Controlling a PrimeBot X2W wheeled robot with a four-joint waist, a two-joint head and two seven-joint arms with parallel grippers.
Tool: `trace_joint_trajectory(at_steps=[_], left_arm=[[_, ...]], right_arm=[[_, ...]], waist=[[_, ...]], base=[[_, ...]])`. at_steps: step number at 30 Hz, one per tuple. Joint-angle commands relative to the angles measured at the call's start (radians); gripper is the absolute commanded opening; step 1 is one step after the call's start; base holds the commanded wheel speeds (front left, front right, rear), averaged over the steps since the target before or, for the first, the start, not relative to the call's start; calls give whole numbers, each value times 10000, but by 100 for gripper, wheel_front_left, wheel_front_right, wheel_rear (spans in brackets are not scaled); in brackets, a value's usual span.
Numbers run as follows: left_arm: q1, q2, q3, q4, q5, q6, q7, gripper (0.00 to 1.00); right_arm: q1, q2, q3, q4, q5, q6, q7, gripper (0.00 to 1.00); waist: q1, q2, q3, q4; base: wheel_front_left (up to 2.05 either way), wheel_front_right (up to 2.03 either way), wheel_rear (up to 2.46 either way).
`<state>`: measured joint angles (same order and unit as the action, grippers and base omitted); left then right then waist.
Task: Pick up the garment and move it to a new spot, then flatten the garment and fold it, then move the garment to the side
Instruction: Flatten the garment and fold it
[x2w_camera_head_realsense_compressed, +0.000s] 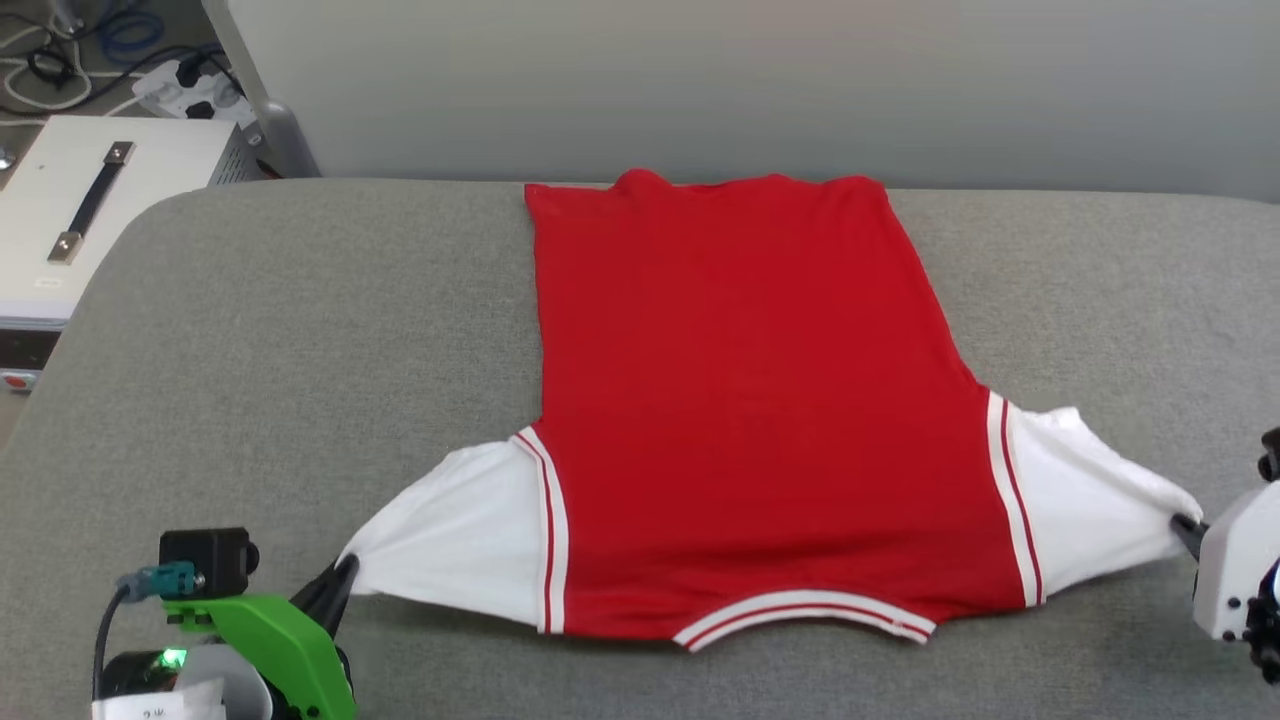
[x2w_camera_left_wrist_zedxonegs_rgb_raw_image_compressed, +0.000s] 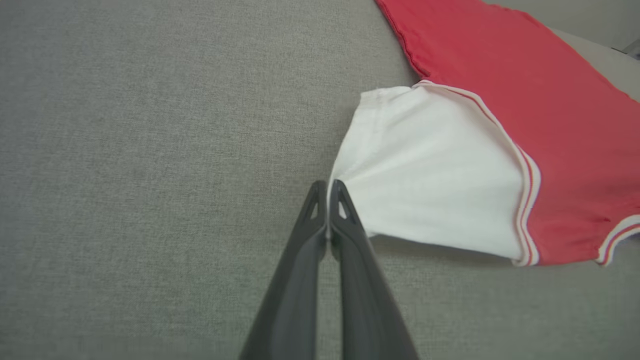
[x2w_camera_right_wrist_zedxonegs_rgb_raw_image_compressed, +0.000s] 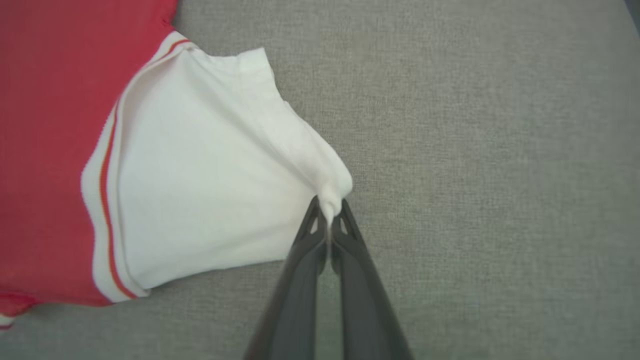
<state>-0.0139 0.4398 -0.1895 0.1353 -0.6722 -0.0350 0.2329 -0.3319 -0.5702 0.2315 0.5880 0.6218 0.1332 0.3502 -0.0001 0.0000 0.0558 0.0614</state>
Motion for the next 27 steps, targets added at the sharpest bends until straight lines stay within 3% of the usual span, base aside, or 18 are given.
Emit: trace_joint_trajectory(at_steps=[1,9,16,22,24,27], left_arm=[[390,200,120,-249,-61,194,50,0],[2104,459,115,-1683,-402,631,838,0],[2667,564,-93,-2502,-710,747,1576,0],[2487,492,-414,-3029,-634,764,1839,0],[2389,513,-509,-3241,-595,804,2004,0],[2278,513,-715,-3623,-546,868,2307,0]], right_arm=[[466,-145,-170,-250,51,-25,293,0],[2611,-71,-1744,-2303,-231,-25,2261,0],[4147,657,-3185,-4269,-881,-25,3814,0],[4455,1196,-3805,-5564,-1384,-25,4623,0],[4435,1240,-3929,-5943,-1431,-25,4858,100],[4258,1192,-4001,-6474,-1352,-25,5085,100]], waist=[[1,0,-367,-125],[1,0,-625,-162],[1,0,-584,-124],[1,0,-229,-116],[1,0,-47,-99],[1,0,237,-64]], base=[[0,0,0],[0,0,0],[0,0,0],[0,0,0],[0,0,0],[0,0,0]])
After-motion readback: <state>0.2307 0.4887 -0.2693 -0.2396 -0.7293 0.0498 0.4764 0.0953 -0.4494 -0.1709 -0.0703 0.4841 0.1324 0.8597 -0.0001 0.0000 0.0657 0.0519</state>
